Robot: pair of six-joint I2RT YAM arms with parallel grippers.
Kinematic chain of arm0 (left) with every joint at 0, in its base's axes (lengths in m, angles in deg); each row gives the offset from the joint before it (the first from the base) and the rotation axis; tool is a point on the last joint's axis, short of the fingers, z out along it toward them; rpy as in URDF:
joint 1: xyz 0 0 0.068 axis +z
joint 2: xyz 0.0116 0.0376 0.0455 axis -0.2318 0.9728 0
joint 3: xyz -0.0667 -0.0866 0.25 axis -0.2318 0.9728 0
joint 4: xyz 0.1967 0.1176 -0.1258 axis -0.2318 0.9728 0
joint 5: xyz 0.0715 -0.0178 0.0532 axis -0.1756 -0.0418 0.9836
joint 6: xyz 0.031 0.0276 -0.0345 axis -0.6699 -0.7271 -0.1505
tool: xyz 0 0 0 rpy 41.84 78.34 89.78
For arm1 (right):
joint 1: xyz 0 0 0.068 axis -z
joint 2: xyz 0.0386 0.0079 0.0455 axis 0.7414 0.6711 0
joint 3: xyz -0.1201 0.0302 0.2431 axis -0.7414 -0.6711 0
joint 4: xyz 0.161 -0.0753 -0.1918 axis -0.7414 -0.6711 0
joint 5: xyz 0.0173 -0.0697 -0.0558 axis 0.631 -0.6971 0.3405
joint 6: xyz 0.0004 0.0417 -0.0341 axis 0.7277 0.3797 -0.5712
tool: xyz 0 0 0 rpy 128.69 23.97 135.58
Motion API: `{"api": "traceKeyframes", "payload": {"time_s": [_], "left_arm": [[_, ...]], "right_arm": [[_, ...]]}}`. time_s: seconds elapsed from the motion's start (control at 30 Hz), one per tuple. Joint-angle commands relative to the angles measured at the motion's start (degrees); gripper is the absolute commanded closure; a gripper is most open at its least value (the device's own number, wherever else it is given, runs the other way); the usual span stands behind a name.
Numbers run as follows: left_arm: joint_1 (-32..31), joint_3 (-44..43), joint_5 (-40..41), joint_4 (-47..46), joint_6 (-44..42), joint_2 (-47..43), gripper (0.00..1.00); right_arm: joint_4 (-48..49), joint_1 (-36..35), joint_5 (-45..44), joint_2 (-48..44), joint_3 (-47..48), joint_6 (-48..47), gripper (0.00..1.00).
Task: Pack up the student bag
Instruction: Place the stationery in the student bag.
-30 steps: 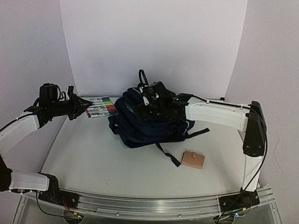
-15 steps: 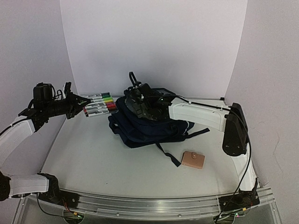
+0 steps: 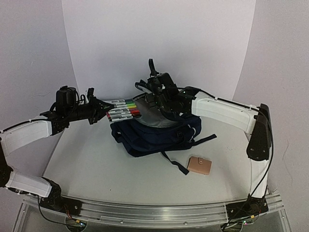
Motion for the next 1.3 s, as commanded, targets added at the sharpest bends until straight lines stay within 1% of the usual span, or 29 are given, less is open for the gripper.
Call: {"api": "traceKeyframes", "payload": {"time_s": [0.0, 0.1, 0.3, 0.43, 0.63, 0.83, 1.1, 1.27], "left_arm": [[-0.25, -2.62, 2.73, -10.25, 4.53, 2.32, 1.00], [-1.13, -3.22, 2.82, -13.28, 5.91, 4.52, 1.00], [-3.55, -6.65, 4.81, -15.76, 8.59, 10.73, 1.00], [-4.79, -8.97, 6.28, -17.92, 10.54, 14.47, 1.00], [-5.79, -11.77, 11.72, -16.38, 10.64, 18.85, 1.00], [-7.33, -15.89, 15.35, -15.51, 10.64, 23.85, 1.00], [-11.18, -25.31, 16.57, -11.98, 8.84, 34.16, 1.00], [-12.07, -29.26, 18.20, -9.94, 6.20, 38.02, 1.00]], "right_arm": [[9.87, -1.44, 2.65, -9.51, -1.78, 2.80, 1.00], [10.39, -1.46, 3.67, -10.54, -2.65, 2.82, 1.00], [11.21, -1.61, 4.25, -11.21, -3.72, 4.06, 1.00], [11.36, -2.34, 3.12, -10.72, -3.61, 3.69, 1.00], [11.59, -3.70, 2.08, -10.78, -3.66, 3.39, 1.00], [13.06, -5.00, 2.08, -11.14, -3.61, 2.41, 1.00], [13.99, -5.27, 1.87, -10.91, -4.33, 2.57, 1.00], [14.17, -5.27, 1.91, -11.12, -5.45, 3.19, 1.00]]}}
